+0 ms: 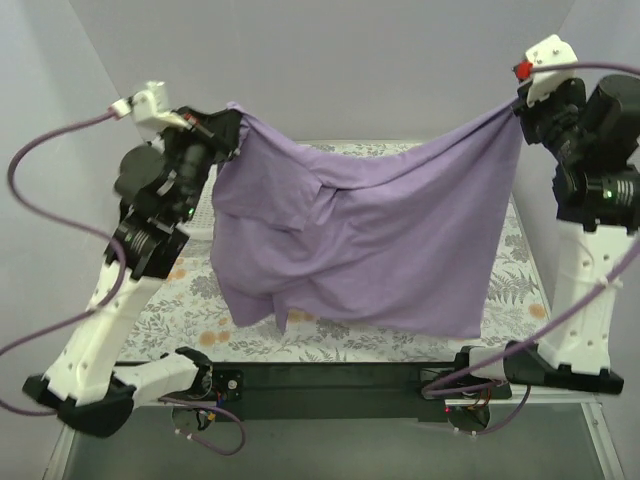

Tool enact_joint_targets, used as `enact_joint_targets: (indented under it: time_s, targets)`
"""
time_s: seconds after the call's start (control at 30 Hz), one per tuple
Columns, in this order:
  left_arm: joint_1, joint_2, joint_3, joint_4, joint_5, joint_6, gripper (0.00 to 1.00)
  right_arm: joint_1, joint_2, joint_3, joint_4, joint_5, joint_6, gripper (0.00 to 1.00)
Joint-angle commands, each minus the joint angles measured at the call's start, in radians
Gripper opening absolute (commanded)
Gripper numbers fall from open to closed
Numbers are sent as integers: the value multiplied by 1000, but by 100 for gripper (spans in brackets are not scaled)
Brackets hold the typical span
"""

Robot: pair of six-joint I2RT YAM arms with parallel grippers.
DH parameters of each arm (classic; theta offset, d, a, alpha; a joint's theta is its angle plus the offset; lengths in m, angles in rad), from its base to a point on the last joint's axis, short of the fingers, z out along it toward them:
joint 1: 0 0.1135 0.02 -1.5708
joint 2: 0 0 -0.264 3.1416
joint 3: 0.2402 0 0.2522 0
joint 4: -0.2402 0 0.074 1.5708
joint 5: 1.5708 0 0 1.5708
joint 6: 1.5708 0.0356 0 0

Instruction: Fold and stack the t-shirts

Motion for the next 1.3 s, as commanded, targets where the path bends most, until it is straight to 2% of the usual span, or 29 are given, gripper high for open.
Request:
enact_joint_targets:
  time_s: [0.0,0.07,0.1,0.17,0.23,0.3,0.43,0.47,0.53,0.57,0.63,0.67,0.77,0.8,0.93,1.03,1.27]
  targets:
    - [12,178,207,135,-18,-32,0,0,99,227,100,41,55,1]
    - [15,286,334,117,11,-63,0,-4,159,323,113,87,61,1]
    - [15,317,478,106,36,-70,0,-7,176,387,126,101,60,1]
    - [17,378,594,74,62,-87,0,-17,168,406,143,129,58,1]
    - [17,378,648,71,102,-100,0,-21,122,369,154,146,57,1]
    - [15,322,607,74,123,-121,0,-23,73,297,160,135,50,1]
    - [17,156,337,59,159,-173,0,-23,-135,6,201,105,-12,1]
    - [15,83,198,51,178,-189,0,-23,-178,-142,215,99,-29,1]
    - [15,18,64,2,202,-253,0,-23,-311,-320,246,76,-87,1]
    - [17,-37,-79,-21,234,-280,0,-23,-353,-493,252,68,-104,1]
    - [17,-83,-219,-99,260,-361,0,-23,-473,-649,255,52,-152,1]
    - [17,-124,-349,-127,324,-394,0,-23,-505,-807,249,51,-190,1]
    - [17,-193,-559,-207,428,-511,0,-23,-643,-1026,231,30,-291,1]
    - [17,-207,-691,-217,505,-535,0,-23,-674,-1148,209,17,-314,1]
    - [17,-287,-861,-314,605,-586,0,-23,-789,-1338,176,43,-400,1]
    - [17,-343,-866,-449,608,-591,0,-23,-797,-1402,114,31,-453,1]
    - [17,-405,-933,-584,708,-594,0,-23,-814,-1397,-28,26,-549,1]
